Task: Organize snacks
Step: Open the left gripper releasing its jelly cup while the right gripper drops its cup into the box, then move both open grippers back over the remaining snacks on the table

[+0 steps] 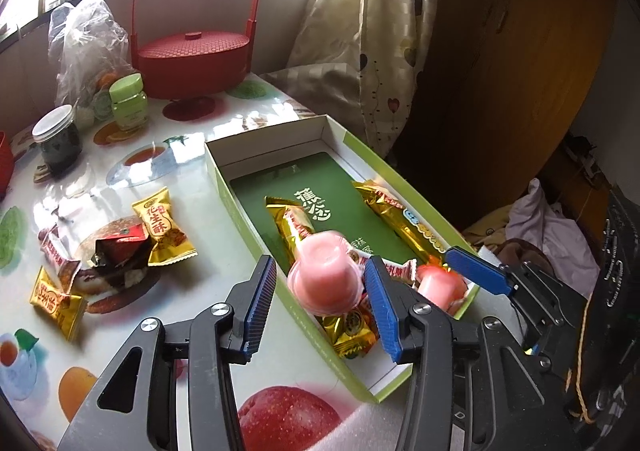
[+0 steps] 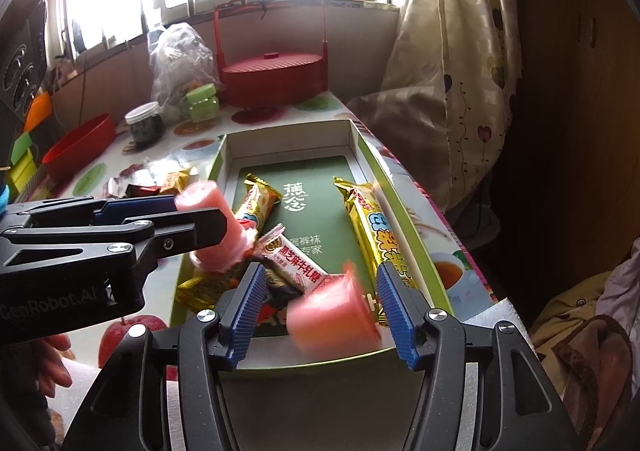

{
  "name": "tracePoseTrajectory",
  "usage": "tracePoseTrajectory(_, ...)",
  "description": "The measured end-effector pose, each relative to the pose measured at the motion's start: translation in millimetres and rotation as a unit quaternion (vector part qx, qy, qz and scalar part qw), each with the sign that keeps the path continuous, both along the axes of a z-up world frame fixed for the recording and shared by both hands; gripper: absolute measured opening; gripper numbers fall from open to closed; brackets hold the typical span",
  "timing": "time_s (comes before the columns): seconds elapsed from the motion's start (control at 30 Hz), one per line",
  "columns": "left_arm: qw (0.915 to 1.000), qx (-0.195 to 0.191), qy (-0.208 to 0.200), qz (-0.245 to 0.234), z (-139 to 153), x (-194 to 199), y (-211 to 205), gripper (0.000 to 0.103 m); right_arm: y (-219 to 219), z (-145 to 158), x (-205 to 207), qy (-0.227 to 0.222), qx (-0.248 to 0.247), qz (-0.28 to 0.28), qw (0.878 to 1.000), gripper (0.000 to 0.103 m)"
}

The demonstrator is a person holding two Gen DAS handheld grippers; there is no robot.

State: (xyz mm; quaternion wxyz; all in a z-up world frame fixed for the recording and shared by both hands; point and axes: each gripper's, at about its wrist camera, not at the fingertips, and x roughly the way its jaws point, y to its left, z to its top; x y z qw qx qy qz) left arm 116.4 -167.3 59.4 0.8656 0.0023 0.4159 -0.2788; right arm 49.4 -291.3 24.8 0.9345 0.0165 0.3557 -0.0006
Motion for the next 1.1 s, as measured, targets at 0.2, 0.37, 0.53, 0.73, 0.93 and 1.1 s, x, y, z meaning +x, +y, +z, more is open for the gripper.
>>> tracePoseTrajectory(0.2, 1.0, -0.001, -0.004, 0.005, 4, -3, 8, 0.048, 5, 1, -1, 0.0, -0.004, 0.0, 1.0, 0.058)
tracePoseTrajectory(0.37, 0.9999, -0.003, -0.007, 0.008, 7, -6, 13, 0.048, 8, 5, -4, -0.006, -0.004, -0.002, 1.0, 0.058)
tracePoseTrajectory(0.53, 0.9998, -0.003, -0.011, 0.014, 9, -9, 21, 0.048, 12, 8, -6, -0.008, -0.006, -0.002, 1.0, 0.058)
tracePoseTrajectory(0.73, 0.9995, 0.002, -0.019, 0.026, 11, -15, 32, 0.048, 17, 10, -7, -0.009, -0.007, -0.001, 1.0, 0.058)
tracePoseTrajectory(0.93, 0.9989, 0.008, -0.03, 0.037, 14, -23, 44, 0.048, 22, 13, -9, -0.013, -0.007, 0.001, 1.0, 0.058)
tracePoseTrajectory(1.1, 0.9976, 0.014, -0.04, 0.054, 17, -27, 59, 0.048, 31, 19, -9, -0.02, -0.009, 0.006, 1.0, 0.058)
